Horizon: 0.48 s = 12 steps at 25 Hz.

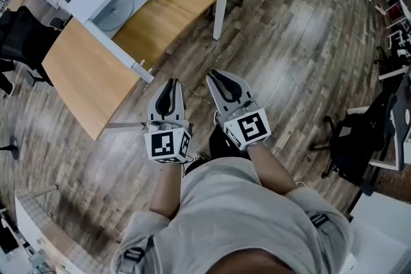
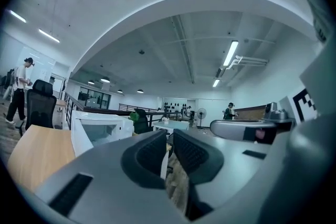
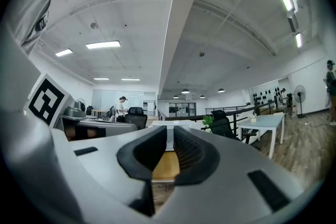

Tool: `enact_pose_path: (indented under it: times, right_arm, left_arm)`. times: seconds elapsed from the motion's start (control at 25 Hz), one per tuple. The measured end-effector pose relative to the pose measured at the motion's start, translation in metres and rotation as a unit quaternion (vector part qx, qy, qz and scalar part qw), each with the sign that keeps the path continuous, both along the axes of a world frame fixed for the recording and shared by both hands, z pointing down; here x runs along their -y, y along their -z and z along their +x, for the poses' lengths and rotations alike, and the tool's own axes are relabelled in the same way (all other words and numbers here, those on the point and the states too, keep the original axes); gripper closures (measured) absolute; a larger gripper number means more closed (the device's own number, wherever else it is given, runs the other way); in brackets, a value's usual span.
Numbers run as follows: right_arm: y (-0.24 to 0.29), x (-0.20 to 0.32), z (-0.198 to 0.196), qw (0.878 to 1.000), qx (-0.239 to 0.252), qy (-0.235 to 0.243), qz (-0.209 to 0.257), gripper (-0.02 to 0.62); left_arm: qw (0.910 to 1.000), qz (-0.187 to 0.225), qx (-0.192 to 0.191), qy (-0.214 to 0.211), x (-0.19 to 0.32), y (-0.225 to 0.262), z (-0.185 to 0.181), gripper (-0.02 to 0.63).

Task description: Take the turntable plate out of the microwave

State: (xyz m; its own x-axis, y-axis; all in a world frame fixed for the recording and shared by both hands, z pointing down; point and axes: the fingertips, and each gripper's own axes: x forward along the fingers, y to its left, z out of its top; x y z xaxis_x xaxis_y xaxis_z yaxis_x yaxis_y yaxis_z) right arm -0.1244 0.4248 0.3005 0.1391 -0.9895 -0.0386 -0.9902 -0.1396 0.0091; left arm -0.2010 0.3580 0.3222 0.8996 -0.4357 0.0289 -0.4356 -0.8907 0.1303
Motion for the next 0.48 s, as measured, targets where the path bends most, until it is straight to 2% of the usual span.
enact_pose_path:
  times: [0.32, 0.48]
  right_arm:
    - [-0.002, 0.055, 0.077, 0.999, 0.009, 0.049, -0.001, 0.543]
    - [-0.007, 0.075, 0.108, 0.997, 0.024, 0.069, 0.003, 0.541]
  left_arm:
    - [0.9991, 0.007, 0.024, 0.034, 0.046, 0.001, 0.082, 0.551]
    - [0.9979, -0.002, 0.031, 0.057, 0.065, -0.004, 0.109, 0.551]
